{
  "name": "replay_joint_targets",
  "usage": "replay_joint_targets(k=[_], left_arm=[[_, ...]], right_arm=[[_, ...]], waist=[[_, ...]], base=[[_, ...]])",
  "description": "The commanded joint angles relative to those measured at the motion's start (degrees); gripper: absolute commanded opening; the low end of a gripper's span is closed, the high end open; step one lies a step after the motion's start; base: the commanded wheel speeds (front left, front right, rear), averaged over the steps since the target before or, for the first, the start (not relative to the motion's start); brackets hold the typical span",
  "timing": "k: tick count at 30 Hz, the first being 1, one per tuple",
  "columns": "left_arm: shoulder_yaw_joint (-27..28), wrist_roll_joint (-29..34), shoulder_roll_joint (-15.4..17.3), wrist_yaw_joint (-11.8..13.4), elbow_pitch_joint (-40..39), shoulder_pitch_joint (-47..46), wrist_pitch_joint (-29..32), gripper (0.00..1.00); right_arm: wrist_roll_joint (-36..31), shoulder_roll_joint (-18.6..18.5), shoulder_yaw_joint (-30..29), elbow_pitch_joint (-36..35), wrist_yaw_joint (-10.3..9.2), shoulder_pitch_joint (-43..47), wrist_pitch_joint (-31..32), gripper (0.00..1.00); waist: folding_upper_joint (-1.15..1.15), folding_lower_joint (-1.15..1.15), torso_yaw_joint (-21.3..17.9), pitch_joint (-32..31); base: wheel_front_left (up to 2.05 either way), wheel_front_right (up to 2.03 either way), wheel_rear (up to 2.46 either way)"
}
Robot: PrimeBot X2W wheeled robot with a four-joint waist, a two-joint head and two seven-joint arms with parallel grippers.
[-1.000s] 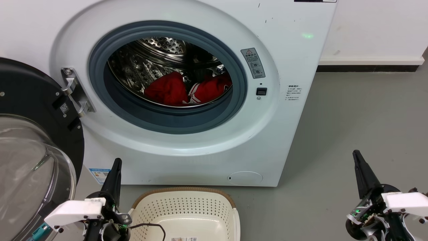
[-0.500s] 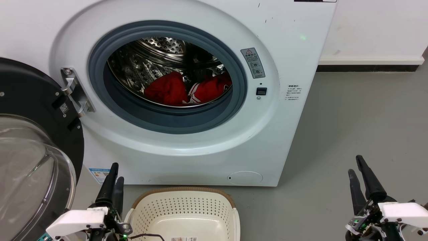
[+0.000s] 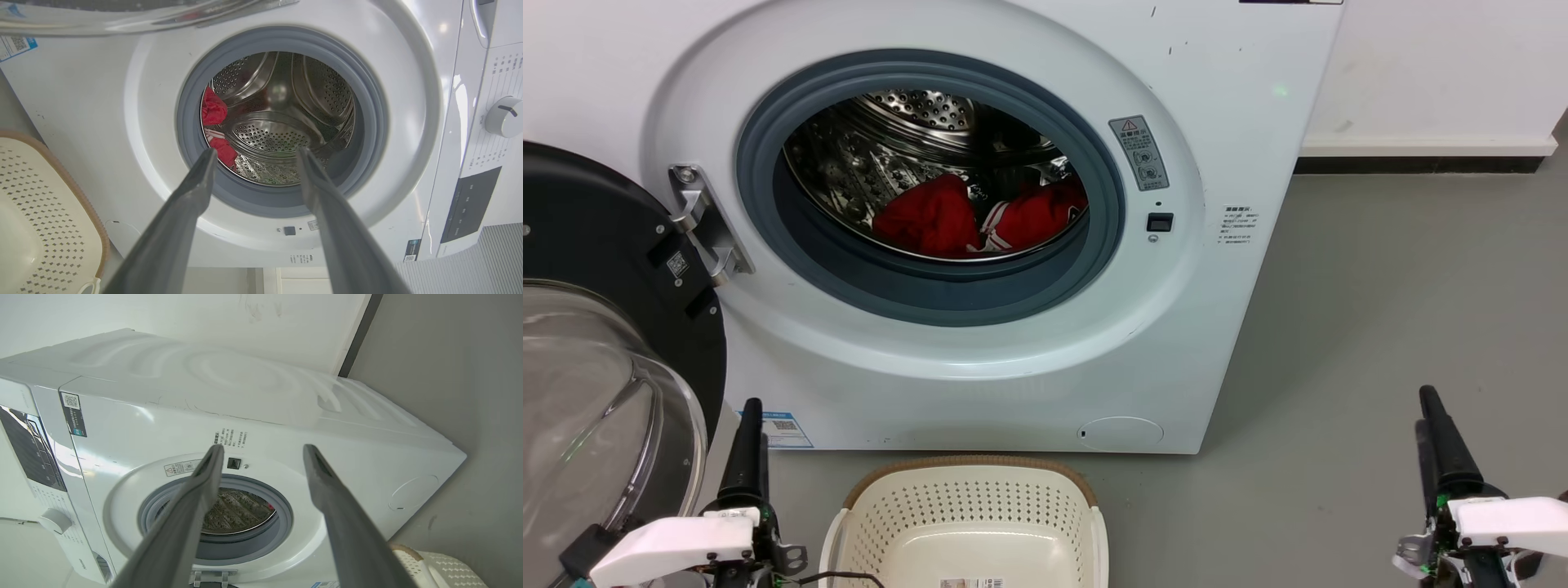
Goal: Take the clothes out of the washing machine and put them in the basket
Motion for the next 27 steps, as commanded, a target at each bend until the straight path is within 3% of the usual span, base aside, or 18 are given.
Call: replay_joint_targets(k=[1, 10, 19, 27], left_arm=[[0.86, 2.12, 0.11, -0.06, -1.35, -0.69, -0.62, 1.00], [1.87, 12.52, 0.12, 1.21, -6.00, -0.37, -2.65, 1.00], [-0.15, 22.64, 0.13, 5.39, -13.19, 0.32, -4.31, 1.00], [-5.04, 36.81, 0.14, 8.45, -20.78, 1.74, -6.24, 1.00]], right_arm=[[-3.68, -0.28, -0.80, -1.54, 0.00, -1.10, -0.69, 1.00], [-21.86, -0.33, 0.15, -8.90, 0.00, -0.48, -2.72, 1.00], [-34.94, -0.37, 0.62, -14.96, 0.00, 0.00, -4.40, 1.00], [-47.79, -0.40, 3.09, -20.28, 0.00, 1.01, -6.29, 1.00]], waist=[[0.00, 0.00, -0.02, 0.00], [0.00, 0.00, -0.08, 0.21], [0.00, 0.00, -0.03, 0.45], [0.00, 0.00, 0.18, 0.54]], base=[[0.00, 0.00, 0.00], [0.00, 0.00, 0.00], [0.00, 0.00, 0.00], [0.00, 0.00, 0.00]])
